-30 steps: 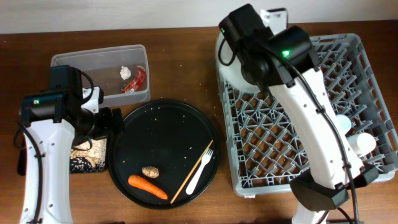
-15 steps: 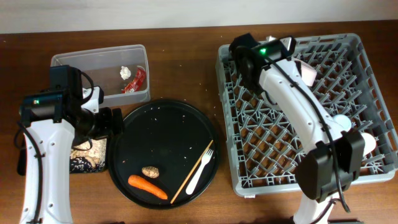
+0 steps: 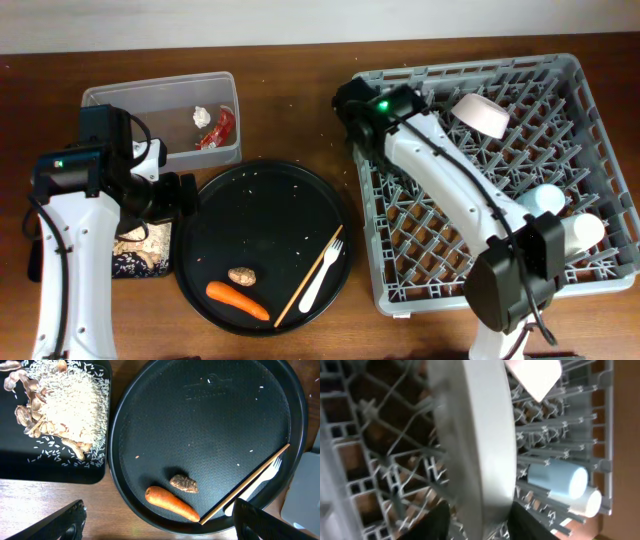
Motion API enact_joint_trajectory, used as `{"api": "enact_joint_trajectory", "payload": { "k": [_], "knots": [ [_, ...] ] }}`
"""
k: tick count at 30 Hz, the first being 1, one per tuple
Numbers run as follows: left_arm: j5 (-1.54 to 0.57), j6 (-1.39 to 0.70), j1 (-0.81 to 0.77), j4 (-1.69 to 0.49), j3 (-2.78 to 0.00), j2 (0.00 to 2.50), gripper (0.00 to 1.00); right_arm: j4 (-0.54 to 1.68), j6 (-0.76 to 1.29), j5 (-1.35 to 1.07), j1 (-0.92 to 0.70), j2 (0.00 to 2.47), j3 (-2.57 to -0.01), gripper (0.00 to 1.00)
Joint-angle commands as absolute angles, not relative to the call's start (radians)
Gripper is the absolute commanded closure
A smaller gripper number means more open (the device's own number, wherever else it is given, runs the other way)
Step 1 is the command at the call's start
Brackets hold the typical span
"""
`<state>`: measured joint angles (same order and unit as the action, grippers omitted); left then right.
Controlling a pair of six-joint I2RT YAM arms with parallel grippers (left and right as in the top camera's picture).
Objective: Sort waste into correct bins and load items into the dishwasher rack
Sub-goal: 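Carry the white plate to the rack and stand it upright, then grasp the white fork on the round tray with the right gripper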
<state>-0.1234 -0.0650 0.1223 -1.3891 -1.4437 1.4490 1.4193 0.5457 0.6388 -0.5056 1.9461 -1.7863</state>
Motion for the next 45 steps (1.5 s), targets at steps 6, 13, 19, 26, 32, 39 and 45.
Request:
{"api": "enact_joint_trajectory", "payload": {
  "k": [6, 13, 19, 26, 32, 39, 45],
  "knots": [
    [-0.134, -0.068, 0.128, -1.389, -1.44, 1.441, 0.07, 1.545, 0.558, 0.602, -0.509, 1.849, -1.98, 0.47],
    [-0.138, -0.068, 0.127, -1.389, -1.44, 1.441, 0.05, 1.56, 0.459, 0.187, -0.413, 1.651, -2.099, 0.04],
    [-0.168, -0.067, 0.111, -1.384, -1.439, 1.441, 0.01, 1.581, 0.227, -0.407, -0.396, 1.647, -2.024, 0.02],
    [-0.168, -0.067, 0.111, -1.388, -1.438, 1.441, 0.01, 1.314, 0.606, -0.223, -0.666, 1.652, -1.646, 0.03],
    [-0.168, -0.067, 0.111, -1.385, -1.438, 1.441, 0.01, 0.91, 0.714, -0.212, -0.727, 1.722, -1.227, 0.23],
    [-0.168, -0.067, 0.111, -1.362, -1.387, 1.441, 0.01, 0.825, 0.716, -0.202, -0.737, 1.818, -1.161, 0.36],
    [-0.168, -0.067, 0.112, -1.343, -1.338, 1.441, 0.01, 0.79, 0.743, -0.197, -0.752, 1.877, -1.161, 0.43]
  ]
}}
